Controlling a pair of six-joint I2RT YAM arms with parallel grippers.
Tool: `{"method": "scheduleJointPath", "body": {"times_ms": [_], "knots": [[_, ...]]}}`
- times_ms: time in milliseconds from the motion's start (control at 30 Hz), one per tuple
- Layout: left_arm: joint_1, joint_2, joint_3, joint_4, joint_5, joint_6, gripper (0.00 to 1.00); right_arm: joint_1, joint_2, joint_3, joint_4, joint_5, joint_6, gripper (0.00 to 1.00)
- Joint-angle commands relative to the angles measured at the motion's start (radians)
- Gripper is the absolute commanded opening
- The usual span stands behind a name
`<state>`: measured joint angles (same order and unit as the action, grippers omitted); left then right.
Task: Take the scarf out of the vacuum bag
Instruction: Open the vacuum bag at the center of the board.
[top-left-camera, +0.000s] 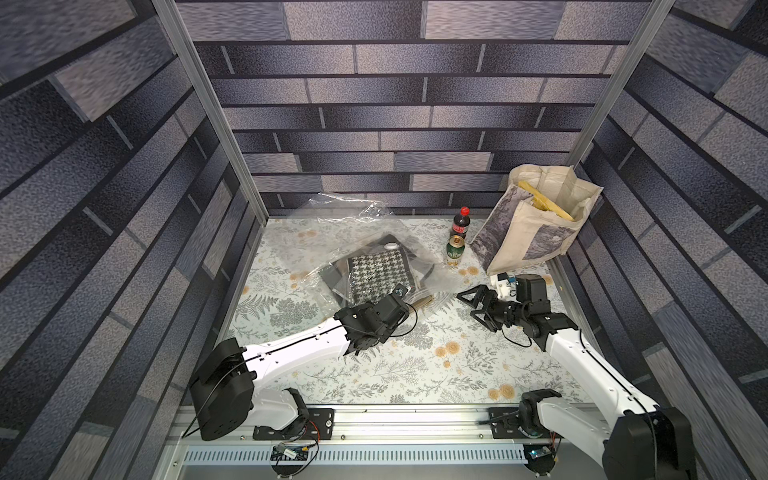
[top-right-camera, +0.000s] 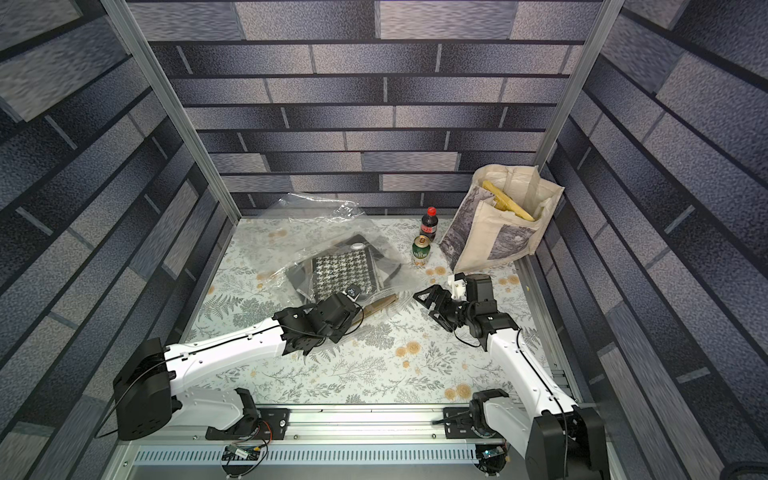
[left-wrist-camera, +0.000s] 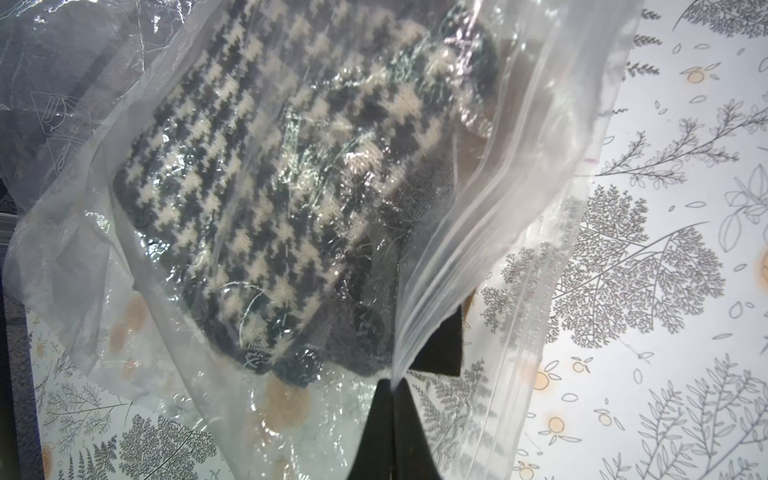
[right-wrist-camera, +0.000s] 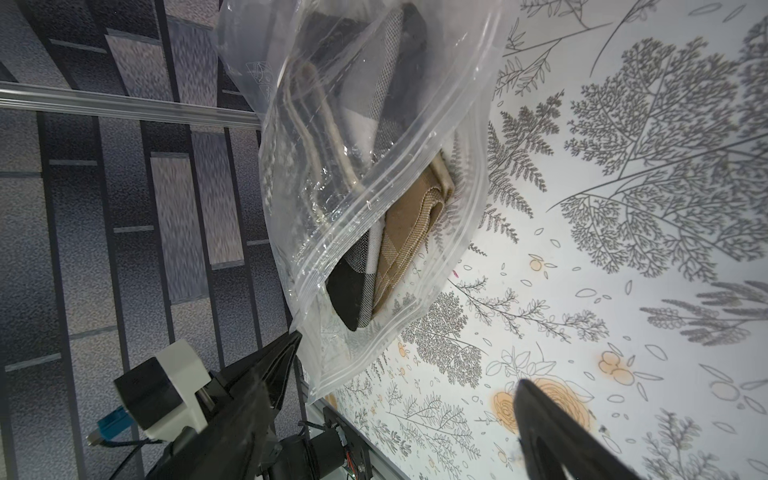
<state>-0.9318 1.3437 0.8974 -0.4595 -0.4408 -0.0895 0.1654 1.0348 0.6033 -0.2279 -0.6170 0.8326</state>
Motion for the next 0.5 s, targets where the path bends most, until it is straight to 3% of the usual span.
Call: {"method": "scheduleJointPath", "body": {"times_ms": [0,267,467], "knots": [[0.022,-0.036,0.004,-0.031,0.001,-0.031,0.00,0.013,0.005,-0.036,0.078,-0.018,0.041,0.92],[0.064,-0.071,0.065,-0.046,0.081,-0.009,0.00,0.108,0.008,-0.068,0.138,0.050,0.073,0.91],[0.186,-0.133,0.136,-0.108,0.365,0.012,0.00,0.167,0.033,-0.062,0.187,0.072,0.101,0.90]]}}
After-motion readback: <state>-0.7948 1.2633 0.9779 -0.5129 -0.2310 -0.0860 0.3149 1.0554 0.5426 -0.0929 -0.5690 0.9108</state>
